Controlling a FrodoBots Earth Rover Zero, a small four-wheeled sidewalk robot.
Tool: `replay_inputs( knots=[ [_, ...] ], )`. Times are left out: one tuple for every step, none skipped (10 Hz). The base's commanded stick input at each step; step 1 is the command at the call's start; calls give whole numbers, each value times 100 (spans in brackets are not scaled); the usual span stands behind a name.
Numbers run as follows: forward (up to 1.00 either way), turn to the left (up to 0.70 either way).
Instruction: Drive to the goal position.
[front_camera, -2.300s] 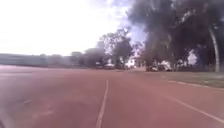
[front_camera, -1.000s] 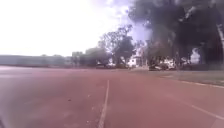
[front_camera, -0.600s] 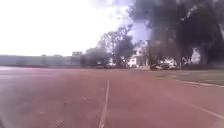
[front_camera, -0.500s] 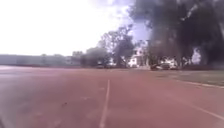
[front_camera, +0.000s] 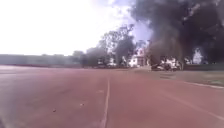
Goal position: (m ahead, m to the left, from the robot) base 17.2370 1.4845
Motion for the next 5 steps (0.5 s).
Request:
replay_inputs(
  knots=[
    [70,0],
    [70,0],
    [70,0],
    [70,0],
    [70,0]
  ],
)
